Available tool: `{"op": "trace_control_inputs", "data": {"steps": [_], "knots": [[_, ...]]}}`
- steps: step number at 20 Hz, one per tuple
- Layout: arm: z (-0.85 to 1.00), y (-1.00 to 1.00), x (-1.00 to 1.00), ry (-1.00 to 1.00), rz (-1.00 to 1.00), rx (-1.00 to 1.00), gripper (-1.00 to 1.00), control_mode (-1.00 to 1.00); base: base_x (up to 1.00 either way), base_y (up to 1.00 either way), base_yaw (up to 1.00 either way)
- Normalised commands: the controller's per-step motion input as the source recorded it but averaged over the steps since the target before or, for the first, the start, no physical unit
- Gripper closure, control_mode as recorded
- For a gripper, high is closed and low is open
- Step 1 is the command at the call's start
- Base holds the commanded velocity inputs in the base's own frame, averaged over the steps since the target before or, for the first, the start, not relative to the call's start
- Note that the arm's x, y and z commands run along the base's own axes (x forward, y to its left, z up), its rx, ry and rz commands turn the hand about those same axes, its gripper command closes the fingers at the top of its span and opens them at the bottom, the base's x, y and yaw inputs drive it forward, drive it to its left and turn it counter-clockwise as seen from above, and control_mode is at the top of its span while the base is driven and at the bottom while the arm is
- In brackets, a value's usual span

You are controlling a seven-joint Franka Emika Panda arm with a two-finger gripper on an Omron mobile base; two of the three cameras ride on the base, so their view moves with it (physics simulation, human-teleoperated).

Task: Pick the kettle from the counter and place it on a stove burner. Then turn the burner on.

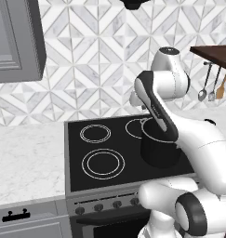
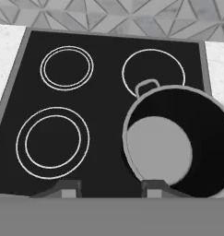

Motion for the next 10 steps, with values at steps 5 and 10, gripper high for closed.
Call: {"op": "trace_control_inputs", "data": {"steps": [5,10], "knots": [[0.00,-0.32,-0.32,0.00,0.00,0.00,-1.00,-1.00,0.00,0.00,0.00],[0.00,-0.98,-0.57,0.00,-0.12,0.02,-1.00,-1.00,0.00,0.00,0.00]]}}
